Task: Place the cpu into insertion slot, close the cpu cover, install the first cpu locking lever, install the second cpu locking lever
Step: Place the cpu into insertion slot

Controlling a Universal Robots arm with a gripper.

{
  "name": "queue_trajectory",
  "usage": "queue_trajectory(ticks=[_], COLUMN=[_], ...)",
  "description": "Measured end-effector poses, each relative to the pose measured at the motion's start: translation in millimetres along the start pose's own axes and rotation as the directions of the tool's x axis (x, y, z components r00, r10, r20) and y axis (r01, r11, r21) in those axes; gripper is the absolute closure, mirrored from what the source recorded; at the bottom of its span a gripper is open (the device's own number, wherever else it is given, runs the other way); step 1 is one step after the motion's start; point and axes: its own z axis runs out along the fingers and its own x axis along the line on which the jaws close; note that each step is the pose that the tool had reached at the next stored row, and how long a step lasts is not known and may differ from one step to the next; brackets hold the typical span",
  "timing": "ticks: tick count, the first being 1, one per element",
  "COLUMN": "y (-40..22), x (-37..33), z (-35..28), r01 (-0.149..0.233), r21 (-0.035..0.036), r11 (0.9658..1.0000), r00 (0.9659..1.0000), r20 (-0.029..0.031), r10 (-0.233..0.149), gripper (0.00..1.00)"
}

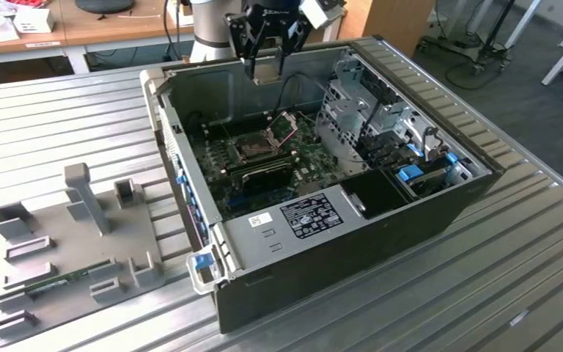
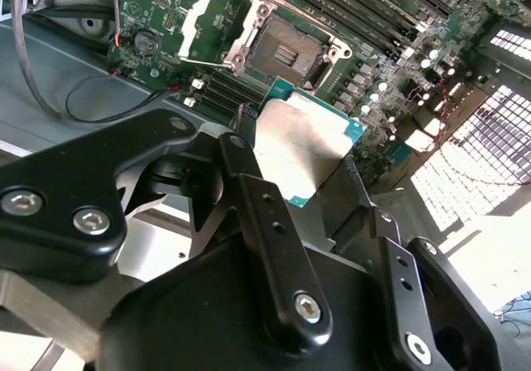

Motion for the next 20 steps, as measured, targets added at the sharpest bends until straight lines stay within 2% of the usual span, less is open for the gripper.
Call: queue_trajectory(ticks=[20], y=[-0.3], x=[0.0], z=[3.9], r01=[0.0], r21=[-0.0001], r11=[1.0], r00=[1.0], r20=[0.0001], r10=[0.0], gripper=[0.46])
